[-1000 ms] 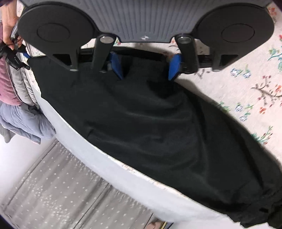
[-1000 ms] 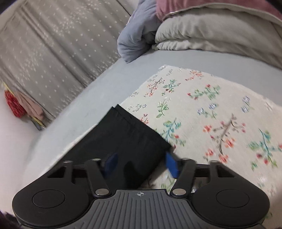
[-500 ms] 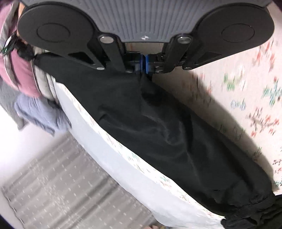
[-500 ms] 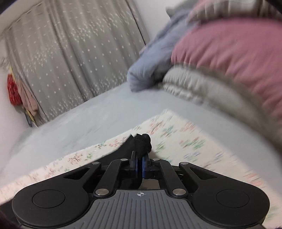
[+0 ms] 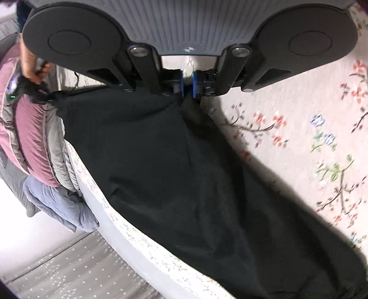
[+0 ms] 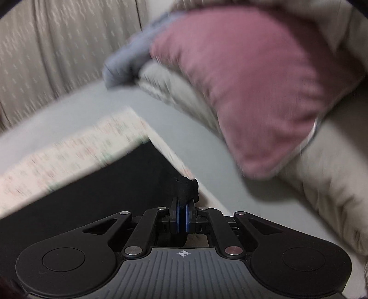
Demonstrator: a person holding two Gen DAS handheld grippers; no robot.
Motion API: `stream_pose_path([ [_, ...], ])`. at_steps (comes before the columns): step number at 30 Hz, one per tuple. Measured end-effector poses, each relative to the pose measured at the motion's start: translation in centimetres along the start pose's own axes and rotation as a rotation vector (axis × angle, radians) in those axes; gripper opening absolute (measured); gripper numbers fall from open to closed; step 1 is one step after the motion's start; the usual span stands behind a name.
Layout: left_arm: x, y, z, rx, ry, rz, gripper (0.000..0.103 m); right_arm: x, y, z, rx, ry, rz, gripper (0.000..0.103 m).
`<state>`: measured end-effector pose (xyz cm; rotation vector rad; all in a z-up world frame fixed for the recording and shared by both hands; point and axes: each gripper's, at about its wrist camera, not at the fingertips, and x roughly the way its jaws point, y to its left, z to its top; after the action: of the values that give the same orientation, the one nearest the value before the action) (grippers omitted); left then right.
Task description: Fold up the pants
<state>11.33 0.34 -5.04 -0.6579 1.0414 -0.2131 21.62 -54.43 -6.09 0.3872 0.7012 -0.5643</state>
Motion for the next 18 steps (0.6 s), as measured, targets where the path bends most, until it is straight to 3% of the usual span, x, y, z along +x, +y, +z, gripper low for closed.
stream_pose_path([
  [3, -2.3, 1.0, 1.0, 0.026, 0.005, -0.006, 0.039, 0.7, 0.3, 0.2, 0.011, 0.023, -0.024, 0.015],
  [7, -6.9, 5.4, 2.8, 0.018, -0.077, 0.022, 0.04, -4.5, 1.2, 2.3, 0.015, -0.145, -0.034, 0.019],
  [10, -10.1, 9.8, 7.1, -0.109, -0.221, 0.086, 0.046, -10.2, 2.9, 3.8, -0.072, -0.261, -0.008, 0.02],
  [12, -12.3, 12.7, 9.5, -0.171, -0.351, 0.142, 0.056, -14.8, 4.3, 4.7, -0.107, -0.305, 0.088, 0.023],
  [13, -13.2, 14.2, 10.7, -0.206, -0.395, 0.179, 0.062, -16.6, 4.8, 4.9, -0.119, -0.318, 0.14, 0.031],
  [16, -14.5, 18.1, 13.1, -0.337, -0.428, 0.18, 0.066, -22.4, 6.5, 4.8, -0.131, -0.309, 0.368, 0.052],
  [18, -13.4, 18.7, 15.1, -0.33, -0.431, 0.197, 0.076, -24.4, 7.5, 3.7, -0.124, -0.268, 0.468, 0.066],
])
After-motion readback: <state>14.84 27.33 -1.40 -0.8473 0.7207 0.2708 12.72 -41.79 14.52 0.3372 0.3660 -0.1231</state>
